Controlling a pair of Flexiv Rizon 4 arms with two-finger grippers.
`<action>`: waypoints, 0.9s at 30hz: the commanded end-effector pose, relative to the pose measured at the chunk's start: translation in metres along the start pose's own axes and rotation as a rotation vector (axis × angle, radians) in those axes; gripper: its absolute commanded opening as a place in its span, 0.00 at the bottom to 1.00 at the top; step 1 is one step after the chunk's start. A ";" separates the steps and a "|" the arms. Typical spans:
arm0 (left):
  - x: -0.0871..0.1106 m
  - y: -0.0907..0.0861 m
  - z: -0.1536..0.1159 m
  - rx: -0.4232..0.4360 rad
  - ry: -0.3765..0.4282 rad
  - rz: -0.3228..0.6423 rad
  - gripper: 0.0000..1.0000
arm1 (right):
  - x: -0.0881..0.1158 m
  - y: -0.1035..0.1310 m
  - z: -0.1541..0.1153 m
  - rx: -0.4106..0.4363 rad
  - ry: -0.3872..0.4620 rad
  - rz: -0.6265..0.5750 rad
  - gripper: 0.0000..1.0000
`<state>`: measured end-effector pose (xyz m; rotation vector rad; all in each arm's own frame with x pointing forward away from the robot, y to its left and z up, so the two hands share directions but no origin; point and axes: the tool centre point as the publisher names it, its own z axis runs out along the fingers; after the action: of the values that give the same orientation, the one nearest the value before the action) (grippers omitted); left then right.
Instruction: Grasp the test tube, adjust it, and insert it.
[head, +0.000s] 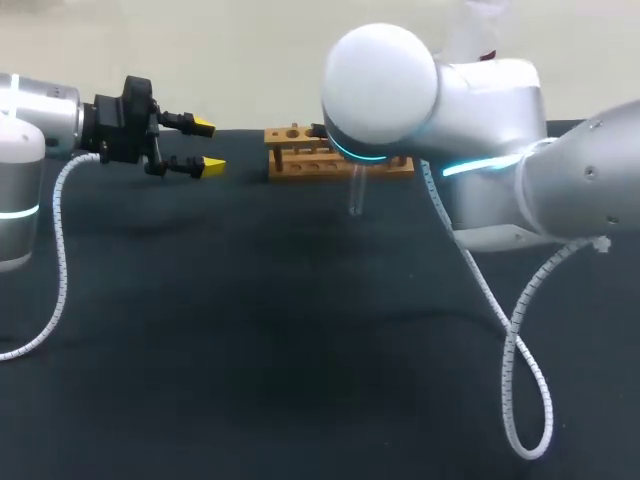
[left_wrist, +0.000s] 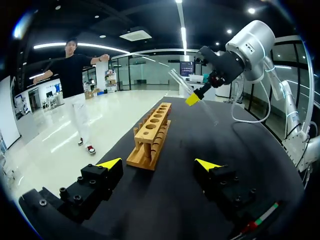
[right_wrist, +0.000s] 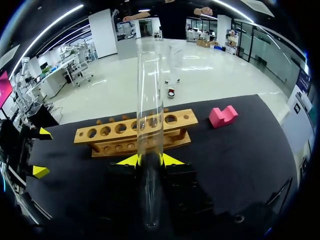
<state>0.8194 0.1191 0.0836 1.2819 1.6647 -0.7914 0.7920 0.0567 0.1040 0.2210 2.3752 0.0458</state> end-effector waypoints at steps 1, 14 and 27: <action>0.001 -0.001 -0.001 -0.003 -0.004 0.003 1.00 | 0.003 -0.007 -0.015 -0.003 -0.067 0.005 0.00; 0.001 -0.001 -0.001 -0.003 -0.004 0.003 1.00 | 0.000 -0.010 -0.024 -0.018 -0.064 -0.042 0.00; 0.001 -0.001 -0.001 -0.003 -0.004 0.003 1.00 | -0.013 -0.004 -0.020 -0.038 -0.197 -0.014 0.00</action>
<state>0.8194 0.1190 0.0836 1.2819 1.6647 -0.7914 0.7847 0.0487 0.1332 0.1700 2.2676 0.0342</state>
